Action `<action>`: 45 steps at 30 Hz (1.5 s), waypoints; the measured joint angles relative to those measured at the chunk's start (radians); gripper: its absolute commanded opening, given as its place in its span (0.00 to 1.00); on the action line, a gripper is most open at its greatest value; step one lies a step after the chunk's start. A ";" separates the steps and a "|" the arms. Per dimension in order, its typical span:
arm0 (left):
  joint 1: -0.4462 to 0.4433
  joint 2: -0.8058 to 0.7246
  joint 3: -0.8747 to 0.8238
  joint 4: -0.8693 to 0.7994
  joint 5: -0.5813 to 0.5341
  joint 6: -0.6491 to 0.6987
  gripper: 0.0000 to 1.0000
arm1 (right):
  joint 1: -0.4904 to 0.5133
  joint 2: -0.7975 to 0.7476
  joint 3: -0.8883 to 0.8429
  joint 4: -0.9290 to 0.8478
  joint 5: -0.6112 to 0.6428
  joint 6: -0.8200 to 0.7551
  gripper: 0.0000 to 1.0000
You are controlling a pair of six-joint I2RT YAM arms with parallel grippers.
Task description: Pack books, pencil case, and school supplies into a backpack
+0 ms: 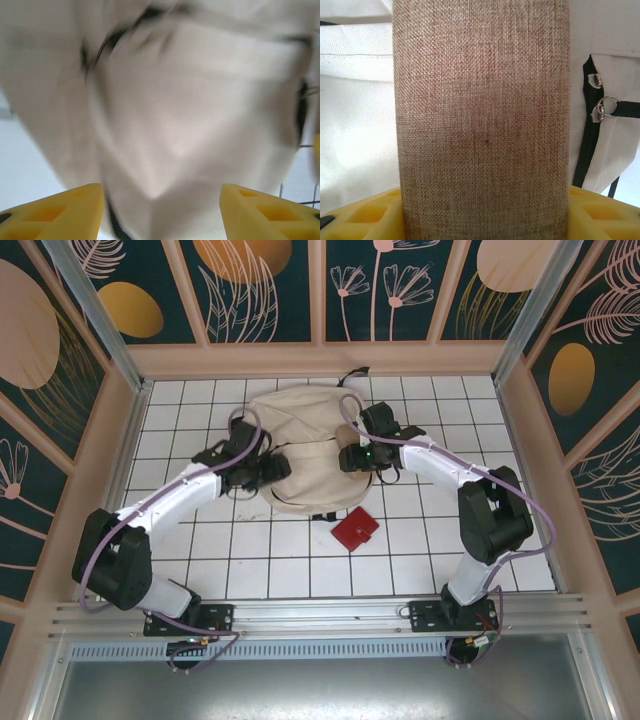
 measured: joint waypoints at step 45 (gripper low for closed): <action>0.034 0.867 0.973 -0.289 -0.287 0.109 0.28 | 0.025 -0.063 -0.079 0.023 -0.001 0.012 0.51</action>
